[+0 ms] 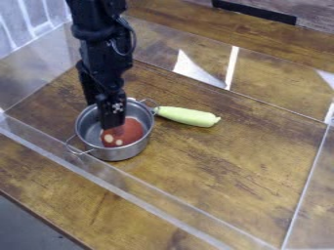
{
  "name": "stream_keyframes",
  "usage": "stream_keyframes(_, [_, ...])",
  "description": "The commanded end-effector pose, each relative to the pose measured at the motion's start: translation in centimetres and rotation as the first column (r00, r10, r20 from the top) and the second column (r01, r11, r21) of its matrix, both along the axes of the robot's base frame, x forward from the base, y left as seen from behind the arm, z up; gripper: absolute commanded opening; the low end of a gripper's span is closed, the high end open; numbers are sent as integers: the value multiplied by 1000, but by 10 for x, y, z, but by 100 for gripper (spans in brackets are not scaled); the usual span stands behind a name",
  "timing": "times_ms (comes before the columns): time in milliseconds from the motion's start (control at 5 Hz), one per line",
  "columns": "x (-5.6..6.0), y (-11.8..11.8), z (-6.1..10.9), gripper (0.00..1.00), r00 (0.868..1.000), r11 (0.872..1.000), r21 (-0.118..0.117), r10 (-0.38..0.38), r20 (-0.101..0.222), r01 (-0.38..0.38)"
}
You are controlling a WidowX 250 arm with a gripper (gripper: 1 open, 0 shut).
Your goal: Put the mushroom in the silver pot
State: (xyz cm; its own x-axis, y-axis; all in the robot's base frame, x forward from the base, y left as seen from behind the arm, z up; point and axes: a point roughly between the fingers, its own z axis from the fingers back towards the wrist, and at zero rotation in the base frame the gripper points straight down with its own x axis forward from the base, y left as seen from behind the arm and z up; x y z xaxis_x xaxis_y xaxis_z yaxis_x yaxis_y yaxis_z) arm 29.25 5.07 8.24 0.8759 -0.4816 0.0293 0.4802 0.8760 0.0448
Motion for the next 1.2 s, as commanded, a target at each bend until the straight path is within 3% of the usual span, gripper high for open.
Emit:
stream_keyframes(0, [9, 4, 19, 100, 998, 999, 16, -39, 40, 39])
stream_keyframes(200, [14, -5, 25, 100, 994, 995, 20, -100, 40, 99])
stream_keyframes(400, [19, -29, 23, 100, 989, 990, 26, -138, 43, 137])
stream_keyframes(600, [30, -57, 23, 100, 986, 987, 30, -162, 47, 160])
stream_keyframes(800, [35, -62, 16, 100, 989, 990, 29, -142, 50, 141])
stream_keyframes(1000, [37, -82, 27, 100, 972, 976, 37, -216, 87, 214])
